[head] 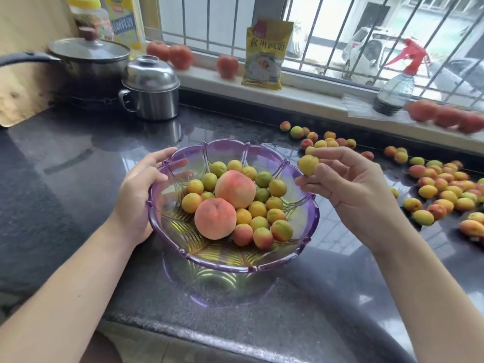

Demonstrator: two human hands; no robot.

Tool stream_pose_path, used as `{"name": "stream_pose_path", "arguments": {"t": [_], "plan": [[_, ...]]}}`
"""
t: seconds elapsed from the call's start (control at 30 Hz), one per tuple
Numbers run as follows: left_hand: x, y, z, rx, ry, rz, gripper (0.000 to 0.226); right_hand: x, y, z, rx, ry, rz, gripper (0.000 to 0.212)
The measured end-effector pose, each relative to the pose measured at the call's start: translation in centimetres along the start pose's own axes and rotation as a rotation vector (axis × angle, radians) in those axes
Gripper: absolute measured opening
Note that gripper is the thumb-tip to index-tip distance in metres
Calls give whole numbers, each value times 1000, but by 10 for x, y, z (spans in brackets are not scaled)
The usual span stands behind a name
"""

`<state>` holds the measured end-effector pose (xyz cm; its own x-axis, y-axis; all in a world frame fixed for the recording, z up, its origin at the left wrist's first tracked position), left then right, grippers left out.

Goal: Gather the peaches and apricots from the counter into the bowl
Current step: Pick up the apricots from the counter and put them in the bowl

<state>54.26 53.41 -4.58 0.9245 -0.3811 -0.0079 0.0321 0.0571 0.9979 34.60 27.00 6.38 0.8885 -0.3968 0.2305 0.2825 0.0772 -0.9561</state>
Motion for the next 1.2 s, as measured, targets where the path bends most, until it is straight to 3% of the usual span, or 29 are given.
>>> {"name": "stream_pose_path", "arguments": {"t": [0.2, 0.37, 0.5, 0.67, 0.93, 1.2], "plan": [[-1, 0, 0, 15, 1, -2, 56, -10, 6, 51, -174, -239, 248, 34], [-1, -1, 0, 13, 7, -15, 55, -21, 22, 92, -635, -471, 306, 30], [-2, 0, 1, 7, 8, -22, 55, -22, 30, 108, -959, -534, 286, 20], [-3, 2, 1, 19, 9, -19, 55, -37, 51, 124, -1043, -648, 379, 16], [-5, 4, 1, 32, 7, -17, 57, -31, 54, 118, -1212, -573, 301, 16], [-5, 3, 1, 34, 6, -16, 58, -32, 56, 121, -1301, -692, 275, 20]]}}
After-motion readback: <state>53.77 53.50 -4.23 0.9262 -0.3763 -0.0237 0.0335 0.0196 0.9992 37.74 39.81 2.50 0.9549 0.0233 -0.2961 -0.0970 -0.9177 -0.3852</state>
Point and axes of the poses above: each hand's wrist, its own x-axis towards the middle knuckle, its own z-axis out of the palm, y = z × x, the point moved 10 cm from there along x, towards the middle knuckle, and after that the axes turned 13 degrees about x, right-handed, at the moved point
